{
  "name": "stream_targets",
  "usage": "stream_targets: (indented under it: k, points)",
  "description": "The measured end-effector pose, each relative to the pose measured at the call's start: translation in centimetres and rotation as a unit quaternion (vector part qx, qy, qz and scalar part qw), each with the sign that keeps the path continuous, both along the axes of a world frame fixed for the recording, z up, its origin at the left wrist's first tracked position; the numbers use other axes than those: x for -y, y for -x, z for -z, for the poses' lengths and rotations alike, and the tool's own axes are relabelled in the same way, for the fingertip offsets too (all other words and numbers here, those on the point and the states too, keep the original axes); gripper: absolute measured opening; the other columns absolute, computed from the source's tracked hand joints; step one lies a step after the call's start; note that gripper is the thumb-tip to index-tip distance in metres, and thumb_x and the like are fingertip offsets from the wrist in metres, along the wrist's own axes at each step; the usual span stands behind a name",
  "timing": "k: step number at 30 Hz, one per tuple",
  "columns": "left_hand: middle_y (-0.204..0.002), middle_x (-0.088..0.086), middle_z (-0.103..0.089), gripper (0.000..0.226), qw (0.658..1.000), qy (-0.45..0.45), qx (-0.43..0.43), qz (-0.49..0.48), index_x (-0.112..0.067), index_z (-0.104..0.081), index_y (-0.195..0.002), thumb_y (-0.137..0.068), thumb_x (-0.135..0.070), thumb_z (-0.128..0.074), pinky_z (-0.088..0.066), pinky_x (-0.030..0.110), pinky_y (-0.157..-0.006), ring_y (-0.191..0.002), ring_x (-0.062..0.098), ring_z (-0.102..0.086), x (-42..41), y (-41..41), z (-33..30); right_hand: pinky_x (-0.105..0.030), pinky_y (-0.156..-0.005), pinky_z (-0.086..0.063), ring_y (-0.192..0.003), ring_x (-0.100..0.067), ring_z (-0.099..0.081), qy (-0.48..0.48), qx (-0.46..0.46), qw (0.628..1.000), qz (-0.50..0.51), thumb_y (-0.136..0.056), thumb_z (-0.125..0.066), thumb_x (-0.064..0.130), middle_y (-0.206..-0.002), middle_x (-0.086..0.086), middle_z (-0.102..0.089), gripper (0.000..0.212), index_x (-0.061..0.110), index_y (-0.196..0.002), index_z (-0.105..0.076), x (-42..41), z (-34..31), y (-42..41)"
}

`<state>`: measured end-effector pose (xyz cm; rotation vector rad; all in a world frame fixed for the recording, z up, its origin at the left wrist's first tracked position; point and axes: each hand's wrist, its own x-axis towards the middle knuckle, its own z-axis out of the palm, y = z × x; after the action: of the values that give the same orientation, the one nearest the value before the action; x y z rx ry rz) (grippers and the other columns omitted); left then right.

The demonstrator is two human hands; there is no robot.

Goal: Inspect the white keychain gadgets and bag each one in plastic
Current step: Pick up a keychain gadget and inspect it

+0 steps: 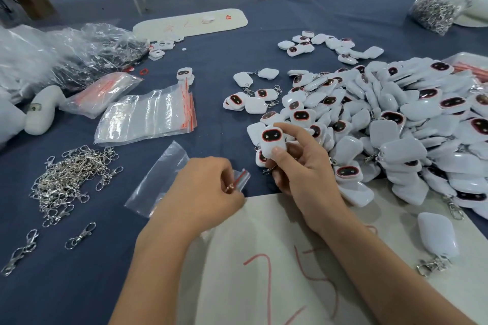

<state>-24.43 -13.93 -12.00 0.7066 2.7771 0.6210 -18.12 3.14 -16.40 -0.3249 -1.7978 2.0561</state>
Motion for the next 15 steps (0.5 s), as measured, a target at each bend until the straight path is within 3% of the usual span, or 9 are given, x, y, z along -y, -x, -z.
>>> stream_targets:
  k: [3,5,8,10,11,13,15]
  points:
    - [-0.06,-0.008,-0.066,0.023,0.994,-0.099,-0.01,-0.041,-0.022,-0.067,-0.062,-0.084,-0.026,-0.074,-0.045,0.024,-0.053,-0.059,0.01,-0.061,0.0,0.9,1.2,-0.017,-0.048,-0.038,-0.054,-0.011,-0.049,-0.002,-0.006,1.0,-0.01,-0.106,-0.058,0.013,-0.078,-0.009,-0.067,0.015,0.02,-0.118,-0.06,0.0,0.0,-0.2]
    - [-0.057,-0.008,-0.065,0.028,0.971,-0.22,0.041,-0.079,-0.022,-0.07,-0.061,-0.088,-0.027,-0.078,-0.047,0.022,-0.053,-0.052,0.008,-0.059,-0.2,1.3,1.9,-0.018,-0.055,-0.043,-0.06,-0.01,-0.055,-0.029,-0.002,1.0,-0.005,-0.104,-0.058,0.018,-0.077,-0.004,-0.067,0.018,0.031,-0.117,-0.059,0.1,0.0,-0.2]
    - [-0.055,0.001,-0.063,0.025,0.903,-0.382,0.116,-0.16,-0.019,-0.073,-0.064,-0.083,-0.028,-0.085,-0.047,0.023,-0.047,-0.046,0.011,-0.054,-1.4,1.0,2.5,-0.019,-0.052,-0.04,-0.056,-0.009,-0.051,-0.11,0.0,0.994,0.004,-0.101,-0.054,0.017,-0.067,0.004,-0.057,0.02,0.033,-0.11,-0.062,0.3,0.2,-0.1]
    - [-0.055,0.005,-0.057,0.028,0.846,-0.471,0.16,-0.193,-0.014,-0.071,-0.061,-0.077,-0.026,-0.09,-0.043,0.026,-0.048,-0.051,0.017,-0.049,-2.4,0.7,2.5,-0.02,-0.05,-0.035,-0.049,-0.008,-0.045,-0.149,0.01,0.989,0.002,-0.098,-0.055,0.027,-0.057,0.01,-0.05,0.008,0.024,-0.096,-0.062,0.4,0.2,0.2]
    - [-0.055,0.007,-0.053,0.033,0.824,-0.503,0.181,-0.19,-0.012,-0.067,-0.058,-0.072,-0.028,-0.093,-0.04,0.028,-0.051,-0.053,0.019,-0.044,-2.7,0.5,2.5,-0.025,-0.049,-0.034,-0.048,-0.009,-0.044,-0.159,0.012,0.987,0.004,-0.097,-0.057,0.035,-0.053,0.01,-0.049,0.015,0.023,-0.091,-0.062,0.5,0.2,0.2]
    - [-0.055,0.009,-0.048,0.043,0.822,-0.513,0.192,-0.155,-0.013,-0.059,-0.056,-0.066,-0.033,-0.096,-0.035,0.03,-0.053,-0.054,0.02,-0.039,-3.3,0.3,2.7,-0.032,-0.049,-0.032,-0.049,-0.014,-0.041,-0.159,0.01,0.987,0.004,-0.093,-0.061,0.053,-0.051,0.002,-0.047,0.032,0.022,-0.084,-0.064,0.5,0.1,0.3]
    - [-0.051,0.001,-0.05,0.043,0.86,-0.472,0.159,-0.109,-0.019,-0.056,-0.054,-0.071,-0.026,-0.094,-0.036,0.028,-0.051,-0.052,0.017,-0.042,-3.6,0.1,2.8,-0.037,-0.051,-0.031,-0.052,-0.018,-0.037,-0.166,0.006,0.986,0.002,-0.09,-0.063,0.06,-0.057,-0.015,-0.049,0.042,0.019,-0.079,-0.066,0.6,-0.1,0.3]
